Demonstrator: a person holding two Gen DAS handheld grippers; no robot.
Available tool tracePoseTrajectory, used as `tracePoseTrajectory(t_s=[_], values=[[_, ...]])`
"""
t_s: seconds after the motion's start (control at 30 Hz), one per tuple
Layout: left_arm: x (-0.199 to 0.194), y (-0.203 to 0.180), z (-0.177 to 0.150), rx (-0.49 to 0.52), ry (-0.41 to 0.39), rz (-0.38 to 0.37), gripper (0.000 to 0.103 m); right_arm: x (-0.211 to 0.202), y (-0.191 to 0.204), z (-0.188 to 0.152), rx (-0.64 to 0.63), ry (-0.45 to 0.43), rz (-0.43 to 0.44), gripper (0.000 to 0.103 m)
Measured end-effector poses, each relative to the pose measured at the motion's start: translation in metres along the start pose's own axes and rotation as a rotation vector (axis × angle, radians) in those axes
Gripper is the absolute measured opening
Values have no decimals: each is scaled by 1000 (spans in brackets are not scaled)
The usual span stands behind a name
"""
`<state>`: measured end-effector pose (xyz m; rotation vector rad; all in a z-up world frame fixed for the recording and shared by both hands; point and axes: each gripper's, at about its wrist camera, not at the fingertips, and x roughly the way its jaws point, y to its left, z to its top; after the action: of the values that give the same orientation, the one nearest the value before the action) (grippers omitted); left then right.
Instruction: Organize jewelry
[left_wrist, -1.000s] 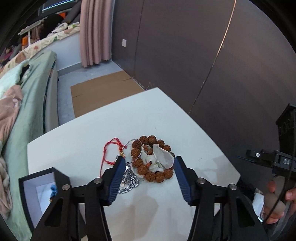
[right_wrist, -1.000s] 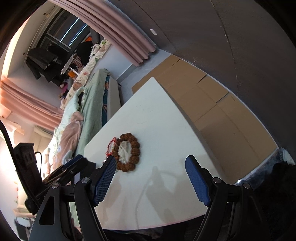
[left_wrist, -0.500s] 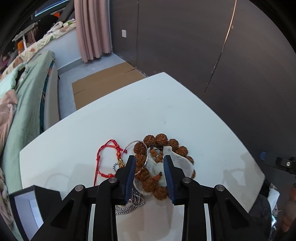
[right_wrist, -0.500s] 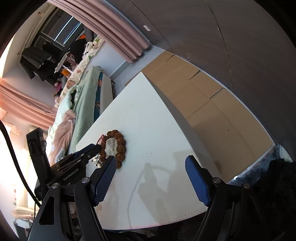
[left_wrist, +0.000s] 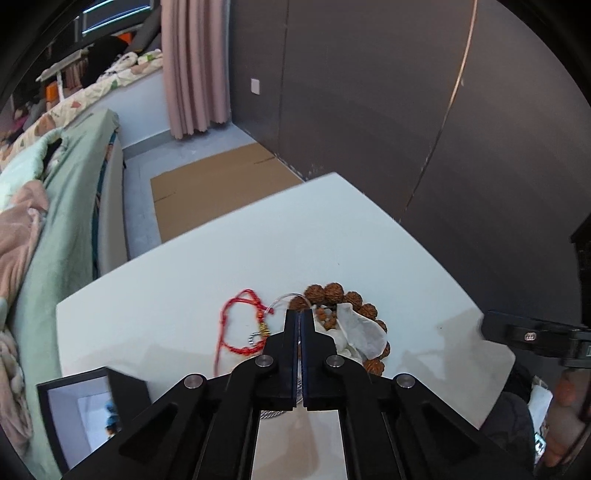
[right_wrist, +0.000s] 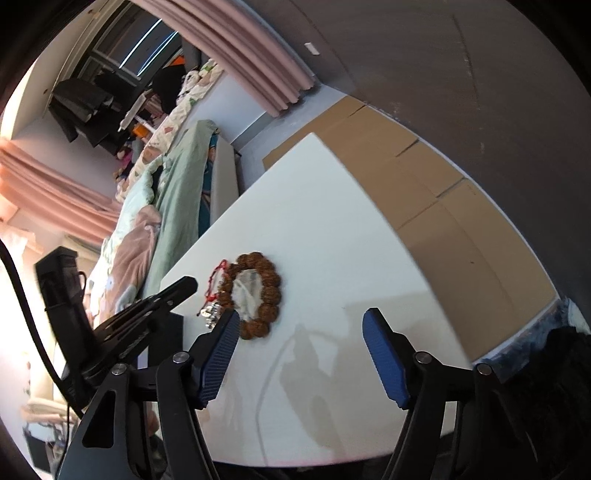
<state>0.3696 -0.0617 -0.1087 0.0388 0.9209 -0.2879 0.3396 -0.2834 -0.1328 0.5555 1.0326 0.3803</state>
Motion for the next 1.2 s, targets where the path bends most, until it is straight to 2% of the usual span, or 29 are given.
tracePoseTrajectory(t_s=[0.17, 0.43, 0.5, 0.53, 0.57, 0.6, 0.63, 0.73, 0.83, 0.97, 1.03, 1.07, 1.1, 1.13, 1.2], values=[[-18, 9, 3, -25, -30, -13, 0, 19, 21, 6, -59, 27, 1, 66], [8, 10, 5, -84, 77, -43, 1, 12, 21, 5, -67, 22, -6, 66], [13, 5, 3, -72, 90, -43, 12, 9, 12, 3, -55, 25, -18, 66], [18, 2, 3, -65, 101, -41, 34, 8, 8, 2, -47, 26, -25, 66], [20, 0, 2, -62, 103, -37, 61, 7, 4, 1, -38, 27, -30, 66], [23, -3, 2, -56, 100, -29, 69, 6, -1, 1, -29, 28, -34, 66], [25, -5, 2, -50, 97, -20, 71, 5, -4, 1, -21, 27, -36, 66], [32, -9, 1, -34, 99, 8, 71, 2, -11, 2, -11, 23, -42, 66], [37, -12, 0, 9, 84, 73, 67, 0, -15, 2, -9, 21, -45, 66], [45, -17, -1, 68, 90, 103, 45, 1, -16, 3, -8, 23, -44, 66], [50, -18, -1, 84, 98, 108, 44, 1, -16, 4, -8, 27, -43, 66], [53, -18, -1, 90, 100, 112, 40, 2, -15, 4, -8, 29, -42, 66], [54, -18, -2, 93, 101, 113, 34, 2, -14, 5, -11, 31, -41, 66], [55, -17, -3, 94, 104, 107, 20, 3, -13, 5, -13, 32, -41, 66], [54, -16, -2, 92, 96, 93, 10, 5, -8, 7, -25, 34, -40, 66]])
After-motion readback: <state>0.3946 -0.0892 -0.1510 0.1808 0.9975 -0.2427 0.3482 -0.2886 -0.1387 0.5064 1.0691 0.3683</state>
